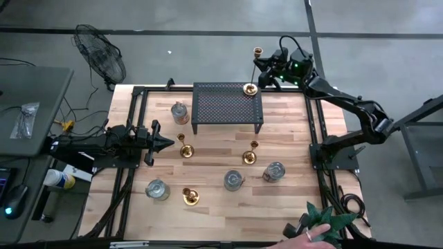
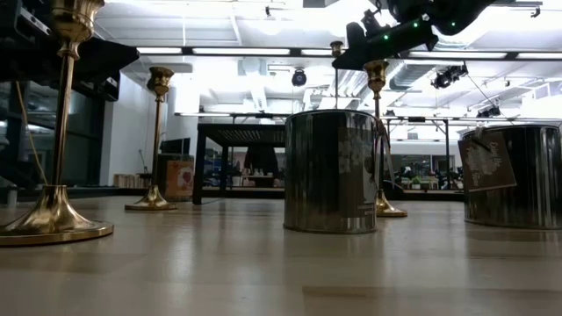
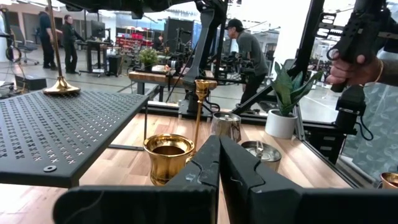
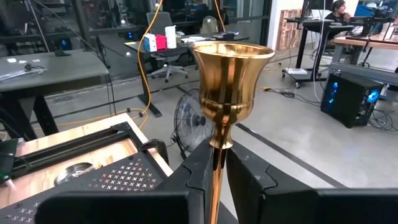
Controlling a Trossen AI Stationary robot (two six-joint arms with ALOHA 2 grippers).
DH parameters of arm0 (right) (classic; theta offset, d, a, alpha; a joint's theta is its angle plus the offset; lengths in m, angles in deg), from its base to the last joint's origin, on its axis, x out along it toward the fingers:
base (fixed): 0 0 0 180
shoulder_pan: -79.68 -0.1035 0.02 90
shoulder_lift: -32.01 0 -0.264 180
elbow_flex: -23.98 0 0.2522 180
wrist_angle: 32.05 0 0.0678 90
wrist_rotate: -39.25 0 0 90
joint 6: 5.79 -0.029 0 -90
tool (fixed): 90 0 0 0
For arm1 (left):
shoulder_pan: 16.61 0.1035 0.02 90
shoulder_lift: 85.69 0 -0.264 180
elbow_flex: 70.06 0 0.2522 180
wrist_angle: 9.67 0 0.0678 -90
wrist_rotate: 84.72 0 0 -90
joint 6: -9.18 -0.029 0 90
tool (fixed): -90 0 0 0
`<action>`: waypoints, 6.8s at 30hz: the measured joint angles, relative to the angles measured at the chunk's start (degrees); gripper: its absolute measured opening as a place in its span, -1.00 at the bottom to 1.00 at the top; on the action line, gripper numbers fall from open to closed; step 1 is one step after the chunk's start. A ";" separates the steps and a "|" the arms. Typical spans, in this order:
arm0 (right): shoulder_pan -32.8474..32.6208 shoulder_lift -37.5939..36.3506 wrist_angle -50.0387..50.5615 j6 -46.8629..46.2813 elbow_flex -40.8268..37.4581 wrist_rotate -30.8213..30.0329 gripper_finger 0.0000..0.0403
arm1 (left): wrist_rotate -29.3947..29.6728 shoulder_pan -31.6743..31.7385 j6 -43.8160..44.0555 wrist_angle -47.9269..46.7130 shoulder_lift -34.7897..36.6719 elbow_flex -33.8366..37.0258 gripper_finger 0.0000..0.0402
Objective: Pick & Place candle stick holders
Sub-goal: Put the golden candle holder on the shelf, then align the golden candle holder with the golden candle holder on the shelf
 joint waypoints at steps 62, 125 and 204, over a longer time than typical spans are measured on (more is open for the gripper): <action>-1.51 -1.15 3.45 -1.57 -0.04 -4.04 0.03 | 0.00 0.00 0.00 0.00 0.00 0.00 -1.00; -51.37 -22.53 46.73 -36.95 -16.70 -21.26 0.34 | 0.00 0.00 0.00 -0.01 0.01 0.00 -1.00; -51.99 -5.68 26.80 -25.42 -16.70 -25.34 -0.81 | 0.01 0.01 0.00 -0.01 0.00 0.00 -1.00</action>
